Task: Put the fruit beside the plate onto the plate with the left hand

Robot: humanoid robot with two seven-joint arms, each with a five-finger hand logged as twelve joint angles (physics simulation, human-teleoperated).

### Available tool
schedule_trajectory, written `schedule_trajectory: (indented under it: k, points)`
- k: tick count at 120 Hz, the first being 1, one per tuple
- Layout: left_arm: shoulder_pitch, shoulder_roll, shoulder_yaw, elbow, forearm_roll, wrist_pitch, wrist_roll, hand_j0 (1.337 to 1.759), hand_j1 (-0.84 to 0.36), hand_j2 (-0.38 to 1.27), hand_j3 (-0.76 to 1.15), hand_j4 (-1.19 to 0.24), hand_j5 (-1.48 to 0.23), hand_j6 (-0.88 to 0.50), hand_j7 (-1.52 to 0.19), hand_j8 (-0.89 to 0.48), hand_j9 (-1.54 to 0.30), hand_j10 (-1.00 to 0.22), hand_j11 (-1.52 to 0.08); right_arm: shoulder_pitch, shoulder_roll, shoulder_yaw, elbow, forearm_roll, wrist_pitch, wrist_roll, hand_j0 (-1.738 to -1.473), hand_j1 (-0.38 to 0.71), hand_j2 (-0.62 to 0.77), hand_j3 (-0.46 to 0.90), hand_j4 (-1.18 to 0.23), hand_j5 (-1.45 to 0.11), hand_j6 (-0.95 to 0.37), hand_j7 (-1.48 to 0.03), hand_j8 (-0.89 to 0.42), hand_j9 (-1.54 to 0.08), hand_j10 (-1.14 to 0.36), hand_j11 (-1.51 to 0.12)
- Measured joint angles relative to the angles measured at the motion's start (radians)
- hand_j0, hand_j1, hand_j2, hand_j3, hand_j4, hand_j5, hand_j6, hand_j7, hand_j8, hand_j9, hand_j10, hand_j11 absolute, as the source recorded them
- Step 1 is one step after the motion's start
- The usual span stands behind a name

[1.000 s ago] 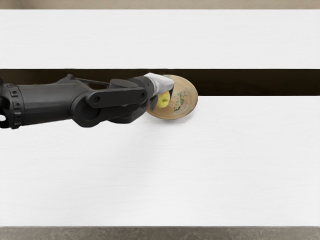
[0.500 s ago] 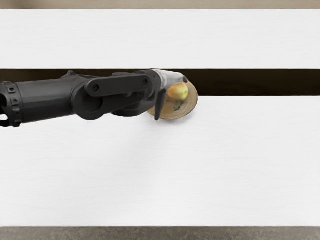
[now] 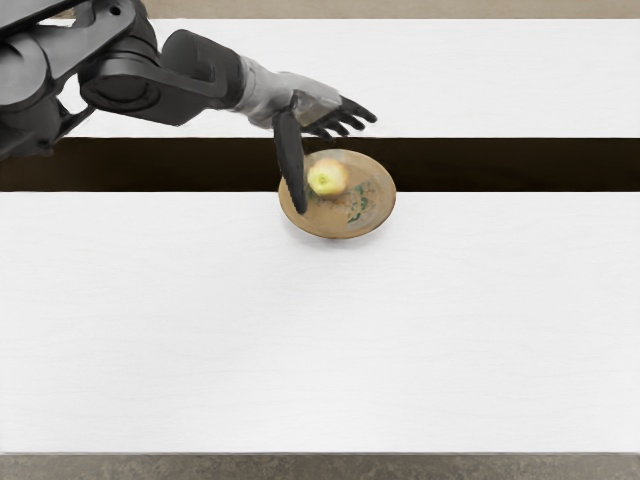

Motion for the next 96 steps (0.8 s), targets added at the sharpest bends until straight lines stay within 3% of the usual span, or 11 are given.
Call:
schedule_trajectory:
  k: [19,39,78,96]
  points:
    - [0.078,0.205,-0.089,-0.004,-0.154,-0.032,-0.002,1.658,0.33,0.0,0.0,-0.01,-0.02,-0.01,-0.02,-0.01,-0.02,-0.02,-0.02,0.001,0.0,0.0,0.0,0.0,0.0,0.0,-1.658,-0.33,0.0,0.0,-0.01,-0.02,-0.01,-0.02,-0.01,-0.02,-0.01,-0.02]
    - [0.155,0.326,-0.109,-0.004,-0.259,-0.039,-0.002,1.658,0.33,0.0,0.0,-0.01,-0.02,-0.01,-0.02,-0.01,-0.02,-0.01,-0.02,0.002,0.0,0.001,0.0,0.0,0.0,0.0,-1.658,-0.33,0.0,0.0,-0.01,-0.02,-0.01,-0.02,-0.01,-0.02,-0.01,-0.02]
    - [0.347,0.447,-0.112,-0.003,-0.368,-0.041,-0.002,1.658,0.34,0.0,0.0,-0.01,-0.01,-0.01,-0.01,-0.01,-0.01,-0.01,-0.01,0.004,0.0,0.002,0.0,-0.001,0.0,0.0,-1.658,-0.33,0.0,0.0,-0.01,-0.02,-0.01,-0.02,-0.01,-0.02,-0.01,-0.02]
    - [0.358,0.459,-0.111,-0.003,-0.395,-0.041,0.001,1.658,0.34,0.0,0.0,-0.01,-0.01,-0.01,-0.01,-0.01,-0.01,-0.01,-0.01,0.004,0.0,0.002,0.0,-0.001,0.0,0.0,-1.658,-0.33,0.0,0.0,-0.01,-0.02,-0.01,-0.02,-0.01,-0.02,-0.01,-0.02]
